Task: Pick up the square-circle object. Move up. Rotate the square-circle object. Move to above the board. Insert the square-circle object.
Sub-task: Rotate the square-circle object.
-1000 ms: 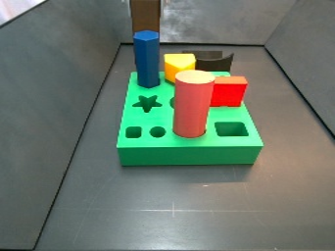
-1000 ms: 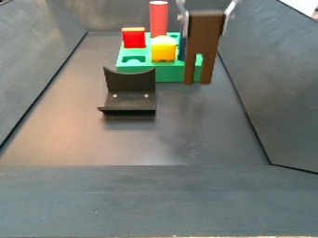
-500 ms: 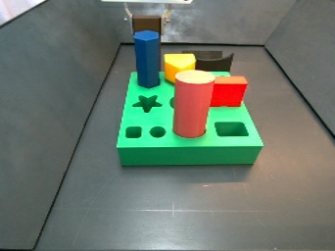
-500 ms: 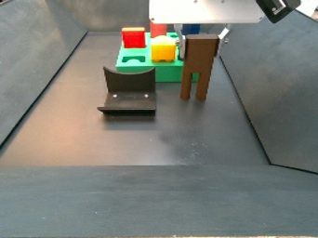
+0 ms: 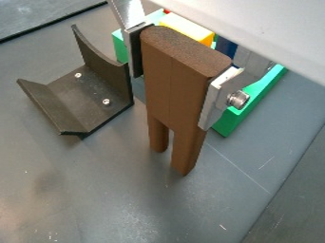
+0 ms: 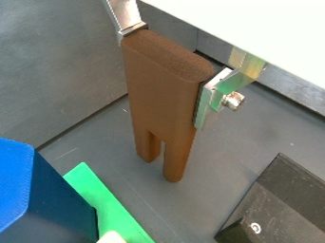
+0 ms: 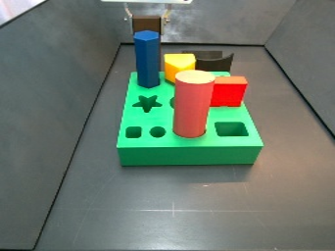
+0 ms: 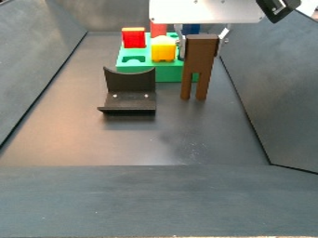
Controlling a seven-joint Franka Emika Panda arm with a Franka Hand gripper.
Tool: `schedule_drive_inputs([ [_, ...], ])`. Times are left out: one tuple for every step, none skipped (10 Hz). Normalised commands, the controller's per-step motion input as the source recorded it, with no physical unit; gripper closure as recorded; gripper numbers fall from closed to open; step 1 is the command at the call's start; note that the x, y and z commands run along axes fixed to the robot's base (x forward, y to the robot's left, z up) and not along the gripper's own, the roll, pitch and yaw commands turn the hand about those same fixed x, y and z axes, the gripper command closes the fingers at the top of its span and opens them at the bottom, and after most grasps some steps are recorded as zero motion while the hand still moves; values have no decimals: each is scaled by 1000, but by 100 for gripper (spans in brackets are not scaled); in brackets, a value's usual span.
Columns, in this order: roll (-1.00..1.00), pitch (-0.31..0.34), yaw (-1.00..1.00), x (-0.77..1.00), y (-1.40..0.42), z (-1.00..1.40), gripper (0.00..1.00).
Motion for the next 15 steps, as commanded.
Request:
schedule_drive_inputs([
  [-197, -43, -51, -2, 20, -172, 100],
  [-197, -43, -49, -2, 19, -172, 100],
  [-197, -43, -48, -2, 19, -172, 100],
  [3, -43, -48, 0, 0, 0, 0],
  [-1, -33, -39, 0, 0, 1000, 0],
  [-2, -24, -38, -8, 0, 1000, 0],
  [-7, 16, -37, -32, 0, 1000, 0],
  [-8, 33, -36, -24, 2, 844, 0],
  [-9, 42, -36, -19, 3, 727, 0],
  [-11, 66, -36, 0, 5, 422, 0],
  [-13, 78, -36, 6, 6, 299, 0],
  [-1, 8, 1000, 0, 83, 0, 0],
  [-1, 7, 1000, 21, 79, -68, 0],
  [-1, 6, 1000, 30, 42, -36, 0],
  [-1, 6, 1000, 30, 32, -28, 0],
])
